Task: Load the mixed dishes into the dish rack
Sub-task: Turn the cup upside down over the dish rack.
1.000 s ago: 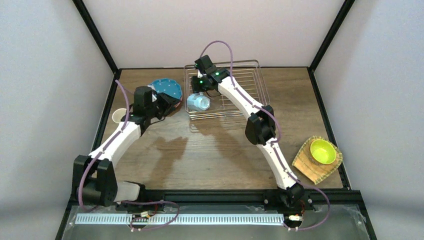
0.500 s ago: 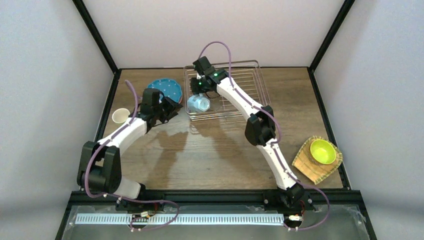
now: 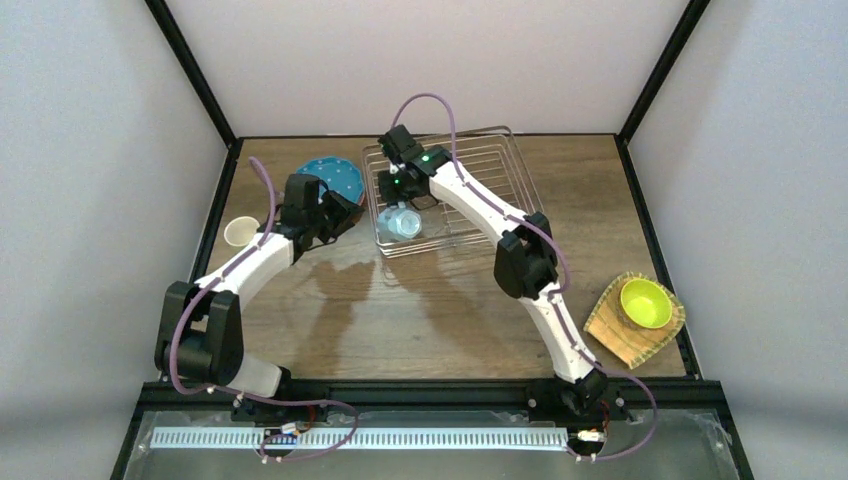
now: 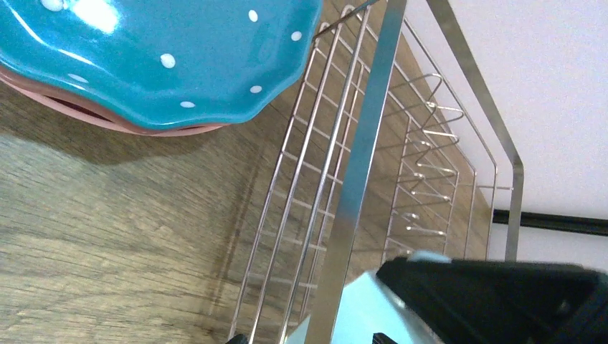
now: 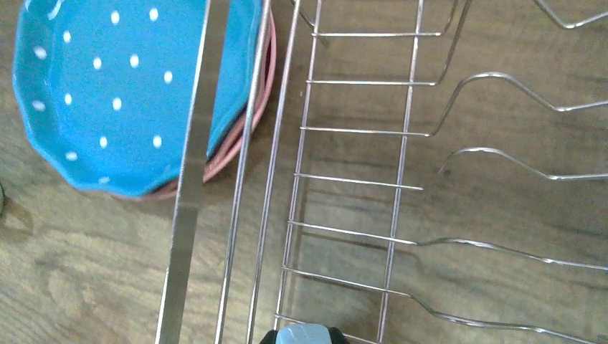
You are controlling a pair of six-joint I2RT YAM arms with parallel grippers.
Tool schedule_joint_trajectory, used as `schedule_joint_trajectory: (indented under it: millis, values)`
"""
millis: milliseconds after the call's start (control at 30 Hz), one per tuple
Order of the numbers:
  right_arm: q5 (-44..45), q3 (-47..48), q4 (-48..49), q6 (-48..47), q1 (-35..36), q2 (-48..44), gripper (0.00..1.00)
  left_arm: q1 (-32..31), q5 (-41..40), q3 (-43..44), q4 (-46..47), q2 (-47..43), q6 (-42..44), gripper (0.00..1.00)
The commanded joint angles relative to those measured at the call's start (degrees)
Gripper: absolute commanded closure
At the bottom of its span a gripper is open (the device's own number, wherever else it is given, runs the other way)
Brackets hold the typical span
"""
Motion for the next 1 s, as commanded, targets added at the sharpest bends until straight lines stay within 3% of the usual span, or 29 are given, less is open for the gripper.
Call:
schedule_joint_trajectory:
  millis: [0,400,867,967]
  values:
    - [0.0,-5.8,-5.7,0.8,3.8,-3.7,0.99,-0.2,-0.9,1.1,-1.4,-0.8,1.3,0.00]
    - [1.5,-25.4,-1.7,3.3,7.5,-15.1,0.99,-0.3,-0.2,-0.4,-1.9,-2.8,1.5,0.00]
    - [5.3,-15.3,-6.5,0.1,7.6,-9.6,0.99,-1.0,-0.2,-1.6,-0.9,-2.7,-0.1,0.00]
    - [5.3,-15.3,-6.9,-0.5,7.6,-9.0,0.92,-1.0,-0.4,-1.9,-0.5,-2.4,-1.0,0.00]
